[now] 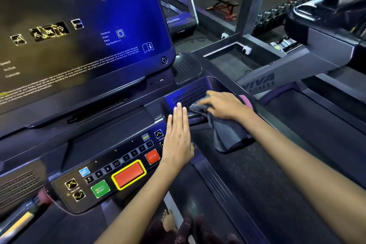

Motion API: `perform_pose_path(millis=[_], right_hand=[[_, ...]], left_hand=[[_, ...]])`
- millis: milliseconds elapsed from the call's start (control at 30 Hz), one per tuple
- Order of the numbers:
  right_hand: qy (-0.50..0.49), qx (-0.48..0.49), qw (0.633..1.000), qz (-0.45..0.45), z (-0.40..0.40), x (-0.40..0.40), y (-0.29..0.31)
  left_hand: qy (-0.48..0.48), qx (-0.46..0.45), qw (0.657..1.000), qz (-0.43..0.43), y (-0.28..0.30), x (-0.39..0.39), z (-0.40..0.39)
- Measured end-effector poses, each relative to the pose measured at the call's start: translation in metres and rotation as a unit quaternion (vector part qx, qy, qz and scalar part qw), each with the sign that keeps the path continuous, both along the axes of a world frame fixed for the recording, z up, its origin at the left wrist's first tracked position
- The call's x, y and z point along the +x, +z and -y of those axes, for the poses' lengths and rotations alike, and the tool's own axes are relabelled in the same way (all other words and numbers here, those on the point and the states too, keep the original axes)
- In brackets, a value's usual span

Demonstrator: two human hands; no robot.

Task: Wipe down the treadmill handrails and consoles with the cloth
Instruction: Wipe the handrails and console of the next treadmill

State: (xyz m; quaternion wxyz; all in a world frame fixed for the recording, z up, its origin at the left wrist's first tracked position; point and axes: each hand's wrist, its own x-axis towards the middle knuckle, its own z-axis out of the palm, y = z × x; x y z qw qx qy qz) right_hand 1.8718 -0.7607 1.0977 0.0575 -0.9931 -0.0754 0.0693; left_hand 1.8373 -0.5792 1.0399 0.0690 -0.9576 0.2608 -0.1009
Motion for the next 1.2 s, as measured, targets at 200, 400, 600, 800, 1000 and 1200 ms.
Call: perform_pose_path(millis=[200,400,600,800,1000,1200], right_hand=[[0.068,0.041,0.996,-0.038,-0.007,0.006,0.004],[0.061,-0.009,0.988,-0.143,0.01,0.041,0.015],[0.112,0.115,0.962,-0.219,-0.037,0.075,0.014],[0.112,0.066,0.947,-0.293,-0.04,0.092,0.023],[0.13,0.105,0.94,-0.297,-0.054,0.097,0.016],[0.139,0.137,0.956,-0.217,-0.01,0.058,0.018]], left_hand=[[0.018,0.05,0.998,-0.032,-0.004,-0.005,0.001],[0.028,0.059,0.997,-0.027,-0.004,-0.009,-0.002],[0.005,0.109,0.994,0.012,-0.013,-0.011,-0.007],[0.01,0.106,0.994,0.027,-0.018,-0.01,-0.006],[0.008,0.113,0.993,0.021,-0.016,-0.012,-0.007],[-0.027,0.097,0.995,0.023,-0.02,-0.01,-0.011]])
